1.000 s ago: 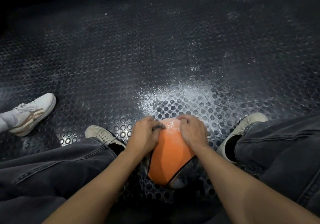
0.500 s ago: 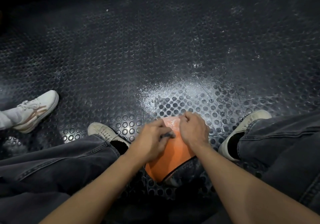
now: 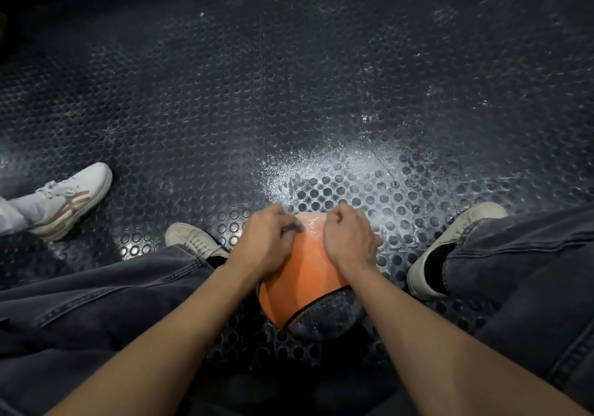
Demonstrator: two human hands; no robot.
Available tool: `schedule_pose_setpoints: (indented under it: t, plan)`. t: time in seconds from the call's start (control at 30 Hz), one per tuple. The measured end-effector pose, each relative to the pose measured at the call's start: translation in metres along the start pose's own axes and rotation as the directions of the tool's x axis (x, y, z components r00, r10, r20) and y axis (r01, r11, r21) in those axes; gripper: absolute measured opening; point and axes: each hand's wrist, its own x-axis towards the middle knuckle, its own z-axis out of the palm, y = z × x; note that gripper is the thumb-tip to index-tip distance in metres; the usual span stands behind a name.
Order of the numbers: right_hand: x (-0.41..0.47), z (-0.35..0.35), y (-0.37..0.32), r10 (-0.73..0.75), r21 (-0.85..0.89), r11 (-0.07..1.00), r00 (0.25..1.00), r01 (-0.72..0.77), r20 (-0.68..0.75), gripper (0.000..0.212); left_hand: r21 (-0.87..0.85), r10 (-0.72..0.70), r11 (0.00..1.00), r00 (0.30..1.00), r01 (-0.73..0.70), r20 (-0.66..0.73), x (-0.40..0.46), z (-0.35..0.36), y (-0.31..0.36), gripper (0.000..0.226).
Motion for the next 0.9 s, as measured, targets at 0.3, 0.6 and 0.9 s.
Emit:
schedule_pose_setpoints:
  t: [0.3, 0.6, 0.9]
  plan:
    - [-0.001, -0.002, -0.001, 0.018, -0.023, 1.000, 1.000, -0.018, 0.002, 0.018, 0.009, 0.007, 1.000, 1.000, -0.006, -0.008, 0.000, 0.007, 0.009, 0.018]
    - [-0.003, 0.002, -0.003, 0.003, -0.034, 0.999, 1.000, -0.003, 0.000, 0.019, 0.031, 0.031, 0.999, 0.998, -0.032, 0.051, 0.000, 0.003, 0.004, 0.018]
    - [-0.002, -0.002, 0.001, -0.049, -0.018, 0.999, 0.998, 0.050, 0.037, 0.015, -0.007, -0.001, 1.000, 0.998, 0.002, 0.058, 0.001, -0.001, -0.002, 0.016]
